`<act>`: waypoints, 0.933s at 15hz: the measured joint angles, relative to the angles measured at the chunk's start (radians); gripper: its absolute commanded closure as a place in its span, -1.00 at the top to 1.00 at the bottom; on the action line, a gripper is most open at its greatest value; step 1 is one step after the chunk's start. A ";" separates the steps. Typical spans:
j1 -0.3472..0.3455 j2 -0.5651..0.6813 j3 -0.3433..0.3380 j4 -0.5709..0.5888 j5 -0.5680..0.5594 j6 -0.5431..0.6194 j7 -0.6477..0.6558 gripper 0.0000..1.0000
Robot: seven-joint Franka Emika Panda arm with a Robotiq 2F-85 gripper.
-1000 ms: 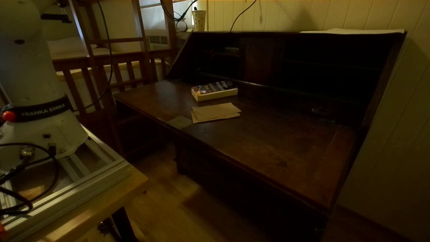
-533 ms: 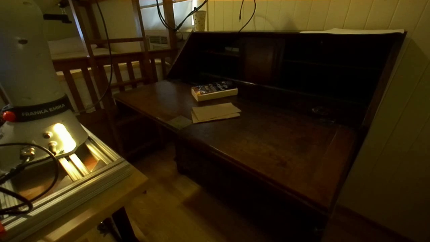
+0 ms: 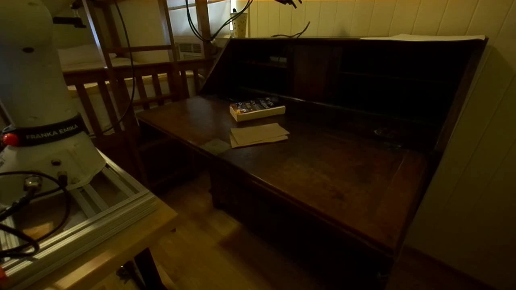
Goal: Put the cable on the top of the cabinet
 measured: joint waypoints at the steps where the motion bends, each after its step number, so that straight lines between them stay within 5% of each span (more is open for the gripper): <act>1: -0.002 0.000 0.000 0.006 0.000 -0.006 0.000 0.32; 6: -0.026 -0.026 -0.008 0.053 0.000 -0.039 -0.035 1.00; 14: -0.023 -0.191 0.031 0.008 0.004 -0.313 -0.224 1.00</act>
